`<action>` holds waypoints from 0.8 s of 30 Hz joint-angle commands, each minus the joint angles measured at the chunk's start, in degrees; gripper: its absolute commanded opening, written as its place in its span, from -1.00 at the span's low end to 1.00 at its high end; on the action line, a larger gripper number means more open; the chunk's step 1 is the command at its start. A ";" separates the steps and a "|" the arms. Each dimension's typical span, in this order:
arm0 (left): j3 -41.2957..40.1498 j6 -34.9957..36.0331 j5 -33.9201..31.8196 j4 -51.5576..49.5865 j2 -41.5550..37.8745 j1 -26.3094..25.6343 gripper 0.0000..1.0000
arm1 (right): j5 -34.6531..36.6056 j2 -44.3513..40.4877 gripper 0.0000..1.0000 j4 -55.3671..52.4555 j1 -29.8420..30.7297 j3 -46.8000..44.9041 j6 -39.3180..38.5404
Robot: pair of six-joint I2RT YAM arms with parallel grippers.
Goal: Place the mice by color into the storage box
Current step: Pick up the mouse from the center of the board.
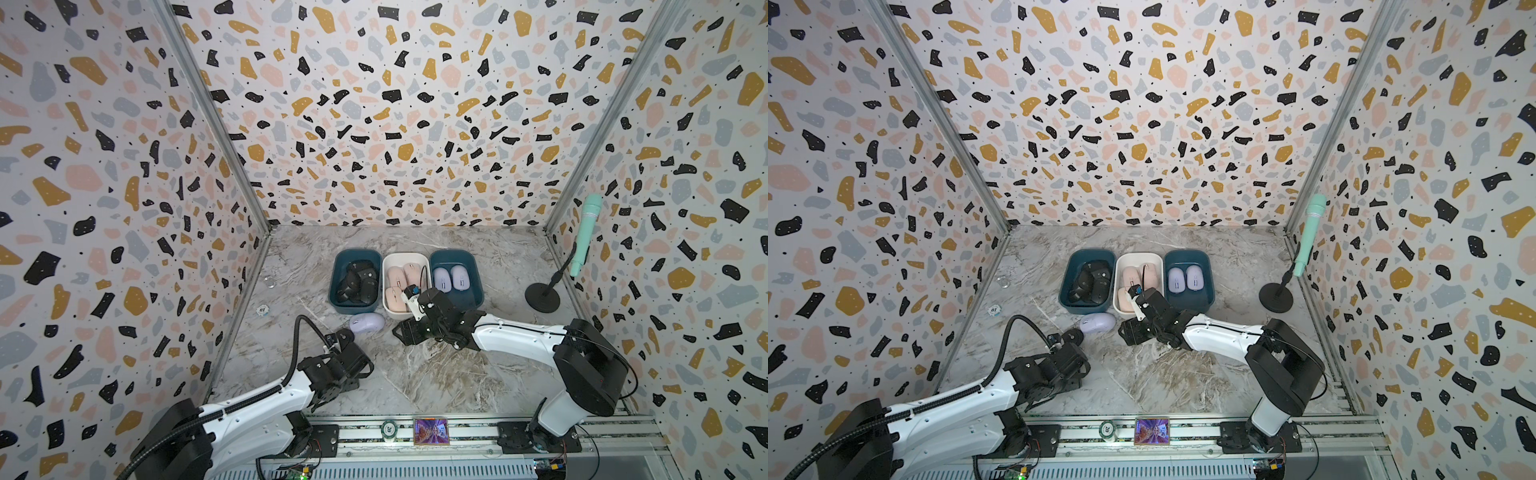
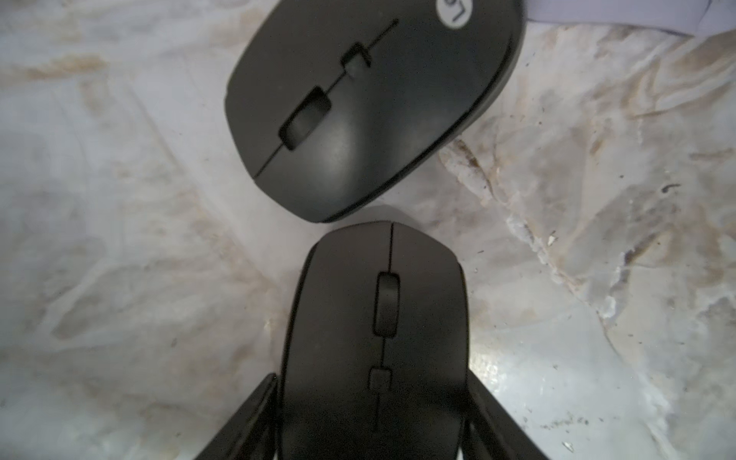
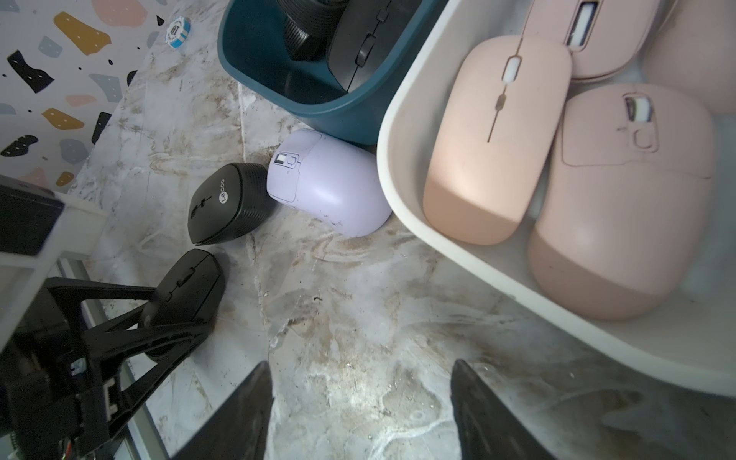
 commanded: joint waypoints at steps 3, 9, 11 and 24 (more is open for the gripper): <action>0.79 2.28 0.34 0.33 2.52 -0.22 0.31 | 0.27 -2.42 0.43 -1.12 -0.07 -0.67 0.64; 1.49 3.70 0.71 0.33 5.29 -0.27 0.27 | 0.26 -2.12 0.42 -1.50 -0.14 -0.72 0.63; 1.45 4.13 1.12 0.77 6.30 -0.27 0.25 | 0.22 -2.05 0.43 -1.95 -0.14 -0.45 0.54; 3.53 4.53 0.70 0.66 4.67 -0.21 -0.12 | 1.08 -3.03 0.42 -2.44 -0.42 -0.65 0.72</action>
